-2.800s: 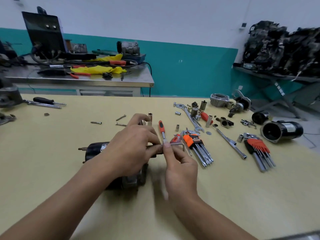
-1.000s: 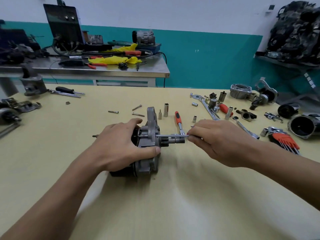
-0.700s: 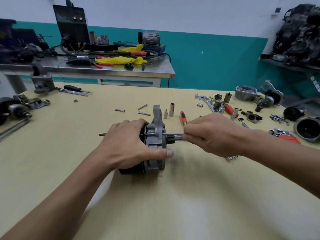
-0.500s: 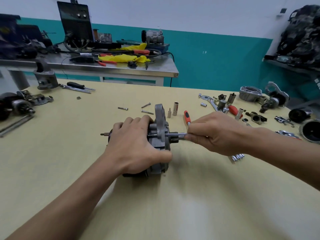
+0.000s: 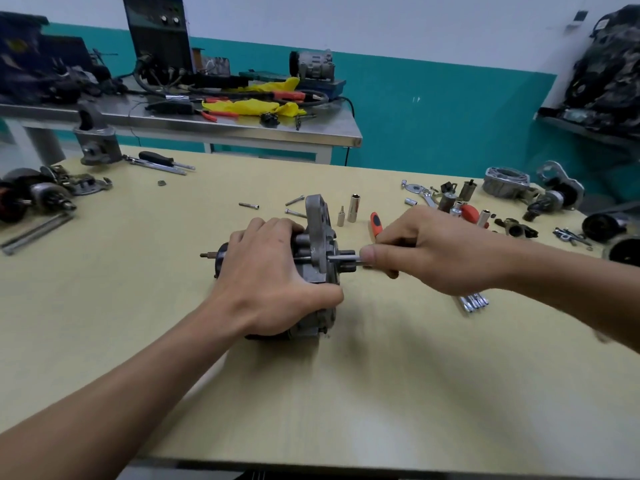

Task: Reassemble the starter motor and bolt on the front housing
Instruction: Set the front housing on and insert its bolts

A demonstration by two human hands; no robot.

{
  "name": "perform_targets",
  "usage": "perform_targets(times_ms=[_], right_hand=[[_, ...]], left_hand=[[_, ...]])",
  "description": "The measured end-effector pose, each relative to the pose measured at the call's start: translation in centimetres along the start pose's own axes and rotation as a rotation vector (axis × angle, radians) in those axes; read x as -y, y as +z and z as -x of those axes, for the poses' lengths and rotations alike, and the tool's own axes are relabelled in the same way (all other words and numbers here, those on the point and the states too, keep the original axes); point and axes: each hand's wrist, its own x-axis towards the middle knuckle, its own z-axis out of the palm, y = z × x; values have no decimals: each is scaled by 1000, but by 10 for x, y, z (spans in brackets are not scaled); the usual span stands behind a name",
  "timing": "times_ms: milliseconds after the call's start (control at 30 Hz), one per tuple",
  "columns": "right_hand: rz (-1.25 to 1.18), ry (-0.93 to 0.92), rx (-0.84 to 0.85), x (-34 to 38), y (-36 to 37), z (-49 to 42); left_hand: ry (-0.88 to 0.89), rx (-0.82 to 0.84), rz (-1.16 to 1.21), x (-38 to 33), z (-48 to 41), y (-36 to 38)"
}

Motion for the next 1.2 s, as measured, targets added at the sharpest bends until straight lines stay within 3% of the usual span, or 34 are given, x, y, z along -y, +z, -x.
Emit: perform_targets(times_ms=[167,367,467,533,667,800,967,1200], right_hand=[[-824,494,176,0,9,-6],[-986,617,246,6,5,-1],[-850,559,193,5,0,5],[-687,418,80,1,-5,11],[56,-59,-251,-6,-9,23],[496,-287,-278,-8,2,22],[603,-373,-402,-17,2,21],[561,-135,-345,-31,10,29]], left_hand=[[-2,-11,-3,-2,2,0],[3,6,-6,-1,1,-1],[17,19,-2,1,2,-1],[28,16,6,2,1,0],[56,45,54,4,2,-1],[62,67,101,5,3,-3],[73,103,176,4,4,-6],[180,332,419,13,-4,-20]])
